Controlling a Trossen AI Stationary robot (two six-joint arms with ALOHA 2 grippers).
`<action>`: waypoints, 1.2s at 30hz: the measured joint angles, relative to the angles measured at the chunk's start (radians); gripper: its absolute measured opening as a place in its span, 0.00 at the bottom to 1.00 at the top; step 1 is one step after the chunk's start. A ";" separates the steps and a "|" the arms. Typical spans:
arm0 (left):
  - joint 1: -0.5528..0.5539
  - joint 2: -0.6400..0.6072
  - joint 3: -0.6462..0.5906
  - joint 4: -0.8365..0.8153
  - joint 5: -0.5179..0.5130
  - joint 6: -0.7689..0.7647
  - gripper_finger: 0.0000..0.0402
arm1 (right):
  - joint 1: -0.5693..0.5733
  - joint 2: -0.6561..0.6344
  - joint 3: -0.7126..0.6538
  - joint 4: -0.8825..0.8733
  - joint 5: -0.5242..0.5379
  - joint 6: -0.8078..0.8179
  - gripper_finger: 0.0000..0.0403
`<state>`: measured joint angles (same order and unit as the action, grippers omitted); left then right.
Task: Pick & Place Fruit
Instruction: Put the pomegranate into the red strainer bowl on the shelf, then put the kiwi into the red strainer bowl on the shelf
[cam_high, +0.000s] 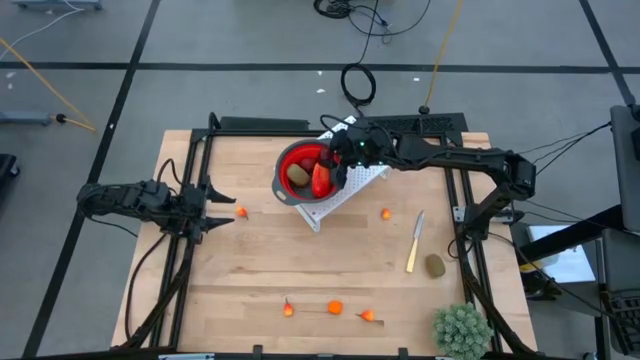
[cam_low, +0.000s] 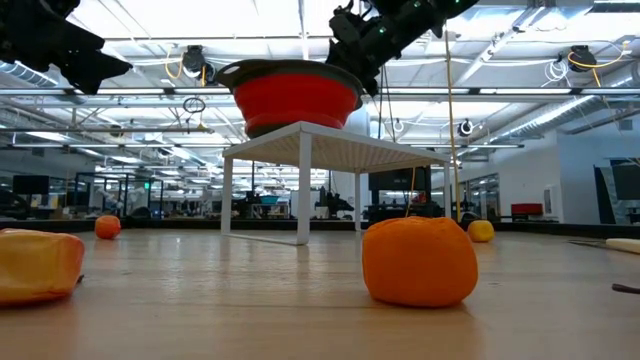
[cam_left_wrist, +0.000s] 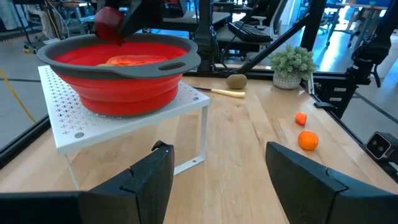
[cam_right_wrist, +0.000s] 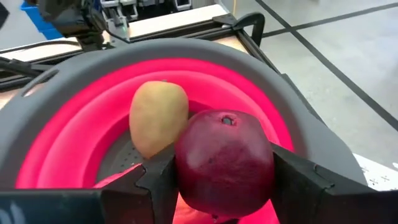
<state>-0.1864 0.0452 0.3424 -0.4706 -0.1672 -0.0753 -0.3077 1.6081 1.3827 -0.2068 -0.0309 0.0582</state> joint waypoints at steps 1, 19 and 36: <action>0.000 0.000 0.000 0.000 0.000 0.000 0.63 | 0.000 0.000 0.000 0.000 -0.001 -0.005 0.49; 0.000 0.000 0.000 0.000 0.000 0.002 0.63 | 0.001 -0.001 0.000 0.016 0.000 -0.055 0.62; 0.000 0.000 0.000 0.000 0.000 -0.004 0.63 | 0.220 -0.238 0.000 -0.215 0.190 -0.063 0.31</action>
<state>-0.1865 0.0456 0.3424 -0.4709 -0.1669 -0.0792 -0.0873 1.3698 1.3823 -0.4215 0.1594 -0.0046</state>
